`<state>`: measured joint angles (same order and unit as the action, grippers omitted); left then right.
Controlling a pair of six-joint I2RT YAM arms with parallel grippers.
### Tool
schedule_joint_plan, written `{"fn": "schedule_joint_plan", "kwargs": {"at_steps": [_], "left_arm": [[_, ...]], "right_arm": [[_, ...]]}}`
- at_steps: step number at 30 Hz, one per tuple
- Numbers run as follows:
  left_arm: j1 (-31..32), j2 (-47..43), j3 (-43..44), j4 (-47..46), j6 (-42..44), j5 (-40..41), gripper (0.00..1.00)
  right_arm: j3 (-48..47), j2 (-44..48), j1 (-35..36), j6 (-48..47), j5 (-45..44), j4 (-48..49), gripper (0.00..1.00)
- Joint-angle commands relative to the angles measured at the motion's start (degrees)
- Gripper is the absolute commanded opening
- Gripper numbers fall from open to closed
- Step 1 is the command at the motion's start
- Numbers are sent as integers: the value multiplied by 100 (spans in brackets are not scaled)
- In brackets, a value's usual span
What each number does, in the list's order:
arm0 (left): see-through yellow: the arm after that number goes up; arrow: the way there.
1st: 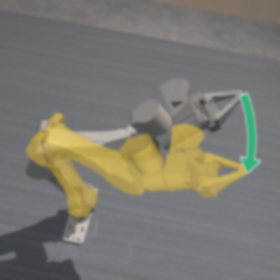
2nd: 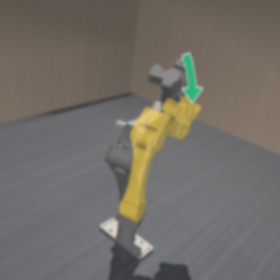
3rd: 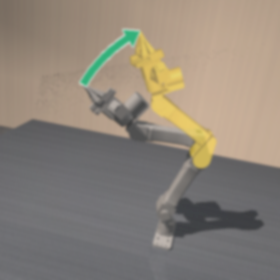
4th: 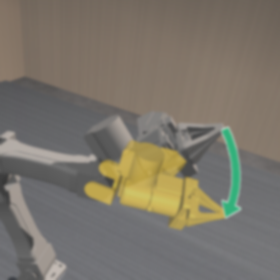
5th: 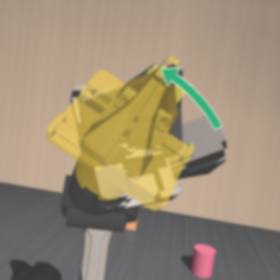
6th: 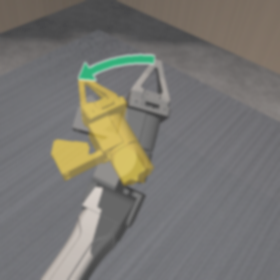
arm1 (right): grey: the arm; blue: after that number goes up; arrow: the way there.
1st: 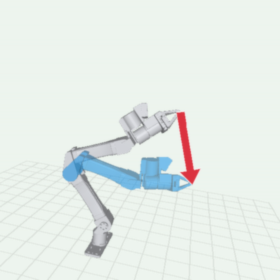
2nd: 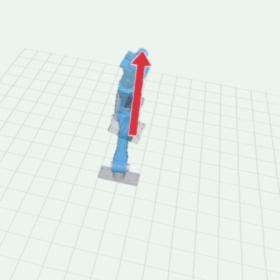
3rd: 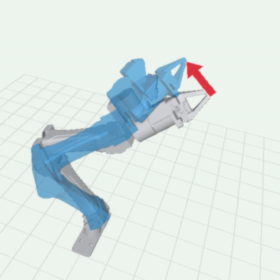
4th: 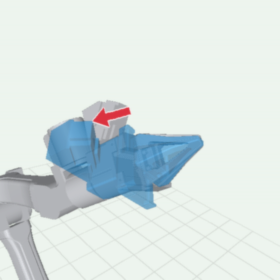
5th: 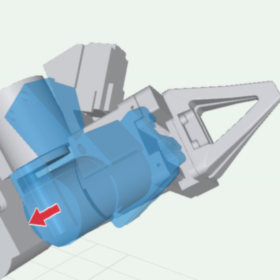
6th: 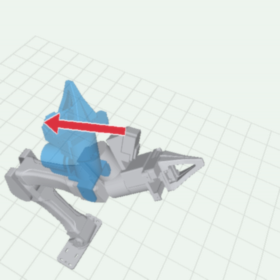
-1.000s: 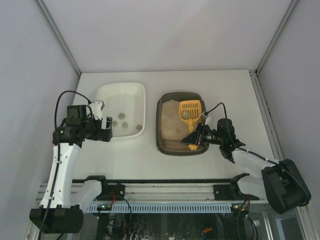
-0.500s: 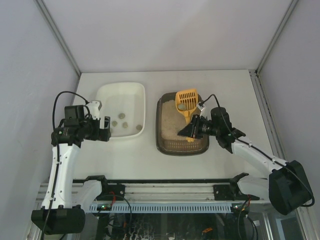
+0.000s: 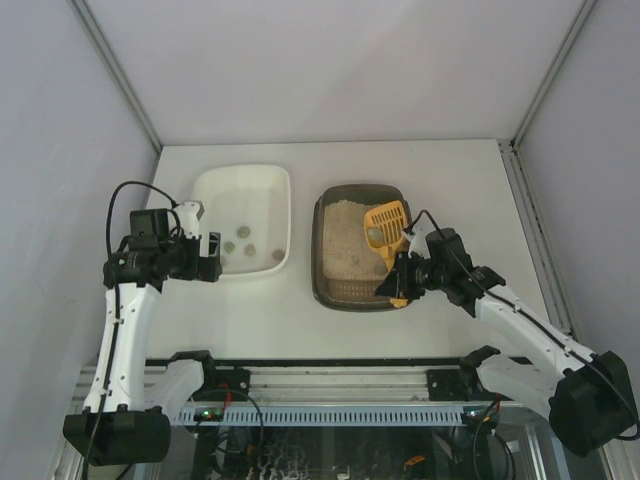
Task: Clean the litter box
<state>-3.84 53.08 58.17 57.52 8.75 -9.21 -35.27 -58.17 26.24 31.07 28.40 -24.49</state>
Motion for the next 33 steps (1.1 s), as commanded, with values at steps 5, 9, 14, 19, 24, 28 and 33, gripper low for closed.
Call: {"fn": "schedule_joint_plan", "kwargs": {"at_steps": [5, 9, 14, 19, 24, 28, 33], "left_arm": [[-74, -35, -104, -170, 122, -43, 100], [-77, -32, -100, -173, 115, -29, 100], [-88, -50, -103, -162, 110, -35, 100], [-86, -29, -104, -165, 118, -49, 100], [-101, -2, -102, -164, 96, 87, 100], [-351, 281, 146, 239, 380, -223, 100], [-826, 835, 797, 823, 675, -854, 100]], "right_arm": [[899, -620, -23, 2404, 2396, 3710, 0], [1215, -1211, -138, 4122, 3069, 6062, 0], [1461, -1827, -518, 5733, 3341, 8219, 0], [1704, -2573, -655, 7043, 3317, 10315, 0], [1324, -2551, -440, 6386, 3228, 9300, 0], [261, -2008, -131, 4432, 2864, 5954, 0], [-1714, -2287, 280, 2386, 2096, 2429, 0]]}}
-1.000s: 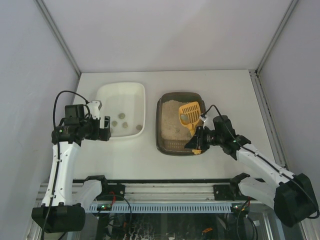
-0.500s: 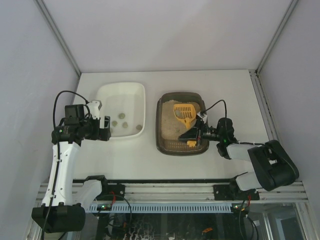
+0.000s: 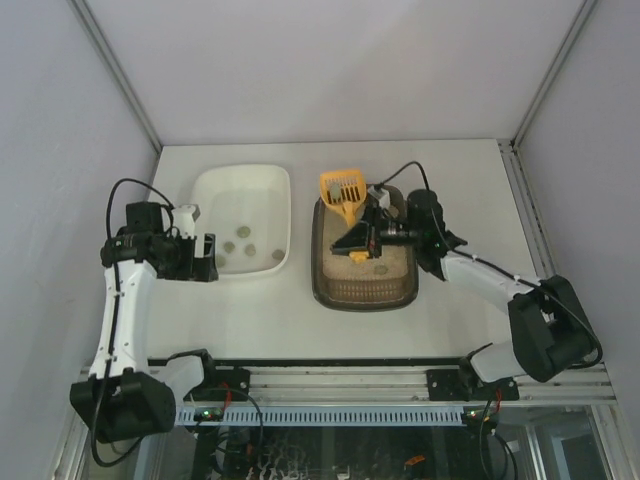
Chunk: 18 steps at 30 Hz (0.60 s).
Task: Clean the litter box
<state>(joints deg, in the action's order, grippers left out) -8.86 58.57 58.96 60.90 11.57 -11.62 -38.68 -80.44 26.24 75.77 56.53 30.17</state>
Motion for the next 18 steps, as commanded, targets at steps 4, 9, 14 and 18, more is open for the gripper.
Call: {"fn": "schedule_joint_plan", "kwargs": {"at_steps": [4, 9, 14, 18], "left_arm": [[-704, 376, 1226, 638, 603, -808, 100], [-964, 500, 1493, 694, 682, -540, 100], [-1208, 597, 1218, -25, 176, 1367, 100], [-1880, 661, 1268, -98, 164, 1257, 100]], "right_arm": [[-2850, -804, 692, -2785, -1155, -4162, 0], [-4485, -2066, 1238, -3357, -1638, -5115, 0], [-6500, -3391, 1974, -4333, -3013, -6833, 0], [-8161, -4344, 2540, -4908, -4730, -8208, 0]]}}
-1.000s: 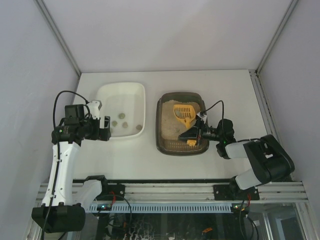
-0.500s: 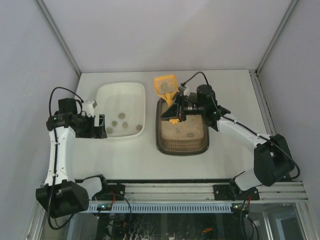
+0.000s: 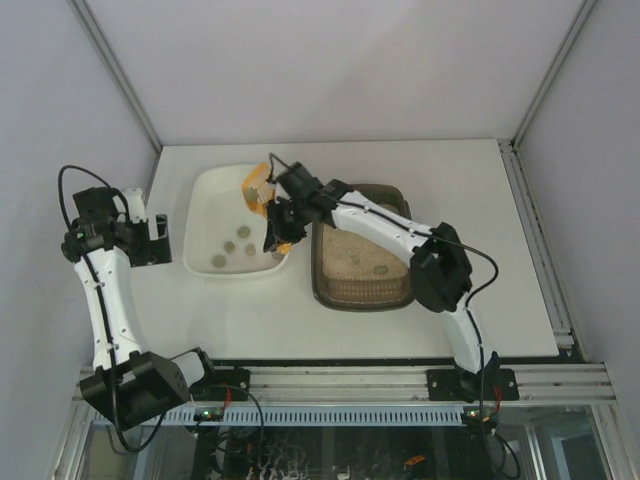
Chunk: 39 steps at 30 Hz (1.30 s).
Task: Clean the litter box
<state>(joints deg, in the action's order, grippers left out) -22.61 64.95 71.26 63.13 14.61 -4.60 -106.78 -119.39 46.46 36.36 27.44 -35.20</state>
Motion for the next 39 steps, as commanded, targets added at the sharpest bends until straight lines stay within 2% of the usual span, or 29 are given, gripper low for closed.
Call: {"fn": "schedule_joint_plan", "kwargs": {"at_steps": [1, 5, 9, 12, 23, 25, 29, 30, 31, 33, 35, 37, 39], "left_arm": [[-630, 28, 59, -327, -113, 546, 100], [-903, -8, 74, -277, 46, 441, 100], [-915, -114, 4, -260, 107, 403, 100], [-918, -125, 7, -202, 136, 414, 100], [-902, -340, 160, 130, 344, 450, 100], [-898, -338, 250, 294, 469, 175, 100], [-869, -454, 724, 909, 767, -999, 99], [-636, -479, 887, 982, 716, -1162, 99], [-143, -445, 1064, 1023, 571, -846, 99], [1239, -288, 1259, 939, 145, 41, 100], [2292, -71, 1413, 652, -332, 560, 100], [2973, 308, 1738, 471, -700, 618, 100], [3257, 755, 2118, 333, -1053, 340, 100]], "right_arm": [[-1707, -639, 670, -1104, -2265, -1964, 0], [-2561, -1203, 1322, -1573, -4106, -2620, 0], [-2637, -1421, 1782, -1968, -5775, -2713, 0], [-2639, -1548, 1945, -2163, -6475, -2764, 0], [-2445, -1434, 1956, -2254, -6795, -2557, 0], [-2436, -1425, 1955, -2272, -6789, -2534, 0], [-2284, -1192, 1889, -1967, -6732, -2642, 0], [-2173, -1043, 1843, -1819, -6630, -2696, 0], [-1964, -797, 1793, -1676, -6480, -2682, 0], [-1241, -154, 1674, -1475, -6067, -2386, 0], [-108, 607, 1543, -1244, -5777, -1885, 0], [937, 1428, 1390, -957, -5385, -1403, 0], [1978, 2477, 1265, -644, -4980, -914, 0]]}}
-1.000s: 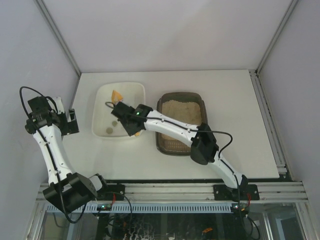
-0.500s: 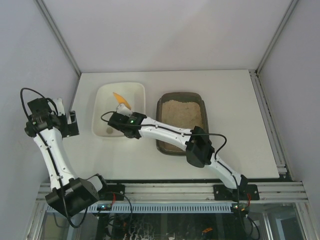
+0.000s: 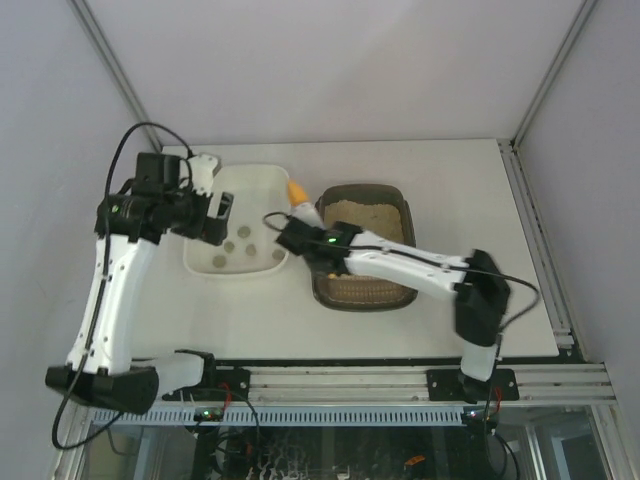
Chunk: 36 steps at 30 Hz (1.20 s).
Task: Clean the litter box
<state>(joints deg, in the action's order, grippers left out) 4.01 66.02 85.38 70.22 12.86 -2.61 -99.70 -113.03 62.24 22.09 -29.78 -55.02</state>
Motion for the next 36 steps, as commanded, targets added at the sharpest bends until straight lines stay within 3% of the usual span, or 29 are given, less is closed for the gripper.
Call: {"fn": "schedule_joint_plan", "kwargs": {"at_steps": [1, 4, 10, 17, 25, 36], "left_arm": [[691, 888, 884, -421, -998, -86, 100], [1082, 1603, 1423, -546, -1360, -213, 99], [2628, 2968, 2217, -745, -2681, 1754, 99], [3583, 4232, 2869, -863, -3722, 2166, 100], [3662, 4862, 2693, -1771, -4509, 1921, 90], [3551, 5462, 2210, -2732, -4176, 2730, 84]], "right_arm": [[1748, 2242, -381, 911, 955, 1249, 0], [2788, 3297, -605, 1245, 1611, 1466, 0], [4047, 4525, -1110, 1635, 2177, 1301, 0], [5298, 6250, -2680, 1985, 3890, 2269, 0], [5505, 7382, -4157, 2026, 4924, 2361, 0], [5708, 7541, -4429, 2063, 5087, 2413, 0]]}}
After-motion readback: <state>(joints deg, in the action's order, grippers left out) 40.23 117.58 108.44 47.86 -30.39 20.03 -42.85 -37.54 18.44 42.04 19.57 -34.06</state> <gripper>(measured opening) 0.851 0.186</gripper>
